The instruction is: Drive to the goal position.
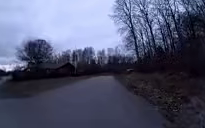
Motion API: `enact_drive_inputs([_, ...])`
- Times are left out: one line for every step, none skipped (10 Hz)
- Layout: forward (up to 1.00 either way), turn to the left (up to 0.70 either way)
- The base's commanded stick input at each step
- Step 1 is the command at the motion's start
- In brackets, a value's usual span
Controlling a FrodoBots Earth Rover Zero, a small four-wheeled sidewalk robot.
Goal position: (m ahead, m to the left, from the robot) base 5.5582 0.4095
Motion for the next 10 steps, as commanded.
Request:
enact_drive_inputs([0.7, 0.0])
enact_drive_inputs([0.7, 0.0])
enact_drive_inputs([0.7, 0.0])
enact_drive_inputs([0.7, 0.0])
enact_drive_inputs([0.7, 0.0])
enact_drive_inputs([0.7, 0.0])
enact_drive_inputs([0.7, 0.0])
enact_drive_inputs([0.7, 0.0])
enact_drive_inputs([0.7, 0.0])
enact_drive_inputs([0.7, 0.0])
